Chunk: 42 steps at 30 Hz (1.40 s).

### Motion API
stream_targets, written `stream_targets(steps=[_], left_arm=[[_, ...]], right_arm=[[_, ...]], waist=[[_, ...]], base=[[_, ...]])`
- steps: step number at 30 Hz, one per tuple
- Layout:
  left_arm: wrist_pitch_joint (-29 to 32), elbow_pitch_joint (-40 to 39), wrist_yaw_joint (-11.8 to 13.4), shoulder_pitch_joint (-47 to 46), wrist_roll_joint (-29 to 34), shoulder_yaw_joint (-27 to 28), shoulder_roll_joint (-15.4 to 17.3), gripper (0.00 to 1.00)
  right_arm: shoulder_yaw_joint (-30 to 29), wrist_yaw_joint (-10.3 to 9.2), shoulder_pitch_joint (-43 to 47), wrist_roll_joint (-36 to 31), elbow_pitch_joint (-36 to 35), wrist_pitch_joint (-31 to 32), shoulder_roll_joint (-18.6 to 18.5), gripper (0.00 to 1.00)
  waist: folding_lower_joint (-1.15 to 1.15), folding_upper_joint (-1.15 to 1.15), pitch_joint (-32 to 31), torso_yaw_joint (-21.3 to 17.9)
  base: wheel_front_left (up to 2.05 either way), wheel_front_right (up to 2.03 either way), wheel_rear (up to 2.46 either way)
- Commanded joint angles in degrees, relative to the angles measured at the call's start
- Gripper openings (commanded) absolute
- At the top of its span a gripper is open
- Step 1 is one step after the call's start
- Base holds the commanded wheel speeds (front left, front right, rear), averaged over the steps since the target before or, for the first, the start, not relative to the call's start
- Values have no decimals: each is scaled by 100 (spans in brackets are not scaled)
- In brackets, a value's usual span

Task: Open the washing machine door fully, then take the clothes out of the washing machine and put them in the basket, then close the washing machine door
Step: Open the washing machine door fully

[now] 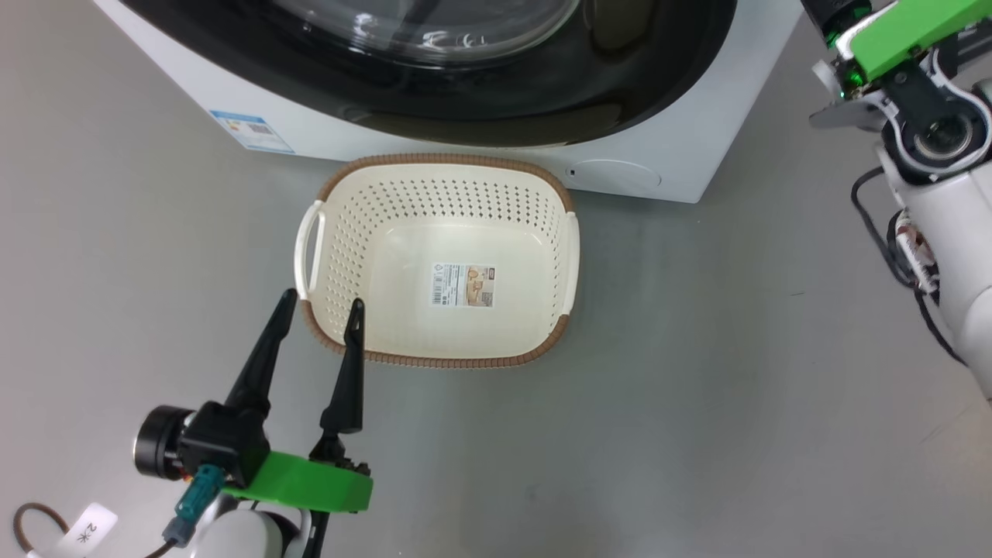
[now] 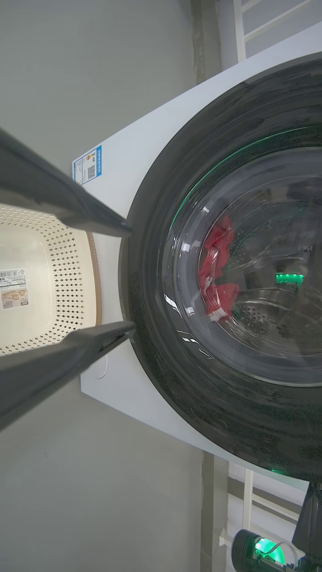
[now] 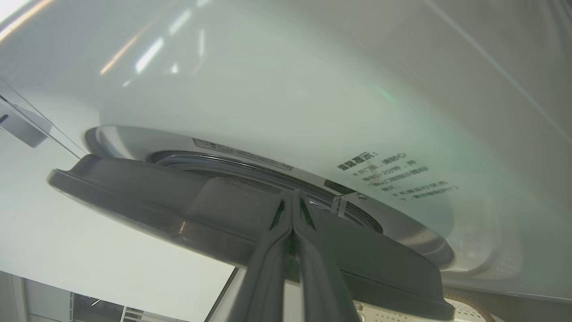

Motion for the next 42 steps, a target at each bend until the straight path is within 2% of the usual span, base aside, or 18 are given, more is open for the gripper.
stream_targets(steps=[1,19,29,42], left_arm=[[-54,-156,11,-173,-33,155,92,100],[-54,-255,100,-277,-154,-77,92,100],[-54,-199,122,-253,-154,-92,92,100],[-54,-132,109,-4,-80,43,92,100]], right_arm=[[-5,9,-126,64,-99,83,68,0],[-154,9,-602,395,345,1729,127,0],[11,9,-175,296,-53,2460,103,0],[66,9,631,267,-782,2900,205,0]], waist=[[0,0,46,48],[0,0,225,277],[0,0,48,243],[0,0,-321,119]], base=[[0,0,0],[0,0,0],[0,0,0],[0,0,0]])
